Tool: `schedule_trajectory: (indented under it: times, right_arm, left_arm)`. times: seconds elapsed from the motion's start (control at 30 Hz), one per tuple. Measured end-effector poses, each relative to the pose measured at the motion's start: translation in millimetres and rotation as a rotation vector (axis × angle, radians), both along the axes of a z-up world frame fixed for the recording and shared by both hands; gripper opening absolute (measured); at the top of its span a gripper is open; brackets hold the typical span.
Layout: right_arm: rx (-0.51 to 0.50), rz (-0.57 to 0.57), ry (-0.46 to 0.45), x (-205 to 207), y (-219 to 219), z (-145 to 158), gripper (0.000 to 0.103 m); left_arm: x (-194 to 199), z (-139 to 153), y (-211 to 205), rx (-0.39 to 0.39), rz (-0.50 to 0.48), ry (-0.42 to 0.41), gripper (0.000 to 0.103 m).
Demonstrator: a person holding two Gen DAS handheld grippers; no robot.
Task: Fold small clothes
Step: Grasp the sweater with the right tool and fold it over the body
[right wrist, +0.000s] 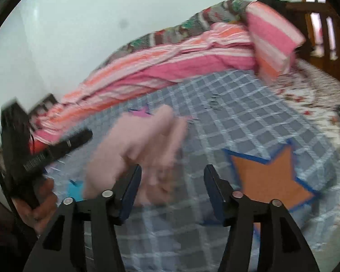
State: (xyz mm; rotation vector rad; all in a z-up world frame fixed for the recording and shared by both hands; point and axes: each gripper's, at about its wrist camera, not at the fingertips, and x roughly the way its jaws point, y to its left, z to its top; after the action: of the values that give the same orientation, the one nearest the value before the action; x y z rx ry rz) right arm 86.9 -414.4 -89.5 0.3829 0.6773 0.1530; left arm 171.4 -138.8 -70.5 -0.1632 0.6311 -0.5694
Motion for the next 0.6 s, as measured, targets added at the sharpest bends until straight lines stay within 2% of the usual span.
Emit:
schedule_trajectory:
  times: [0.07, 0.17, 0.3, 0.37, 0.47, 0.6]
  right_arm:
    - [0.083, 0.036, 0.001, 18.9, 11.5, 0.6, 0.060]
    - [0.123, 0.063, 0.012, 42.1, 32.7, -3.9, 0.060]
    - [0.084, -0.015, 0.073, 75.0, 49.8, -25.0, 0.060]
    - [0.101, -0.071, 0.108, 87.8, 48.3, -40.3, 0.060]
    - [0.121, -0.051, 0.117, 94.9, 51.2, -48.3, 0.032]
    - [0.056, -0.014, 0.050, 89.1, 54.7, -37.5, 0.022]
  left_arm:
    - [7.0, -5.9, 22.7, 0.012, 0.044, 0.018, 0.058]
    - [15.2, -18.6, 53.4, -0.001, 0.099, 0.062, 0.058]
    - [24.1, -40.0, 84.5, -0.051, 0.149, 0.140, 0.058]
    - [27.6, -49.9, 94.8, -0.081, 0.162, 0.166, 0.058]
    - [28.3, -59.8, 105.6, -0.101, 0.175, 0.181, 0.058]
    - [31.3, -70.7, 119.7, -0.142, 0.184, 0.209, 0.058]
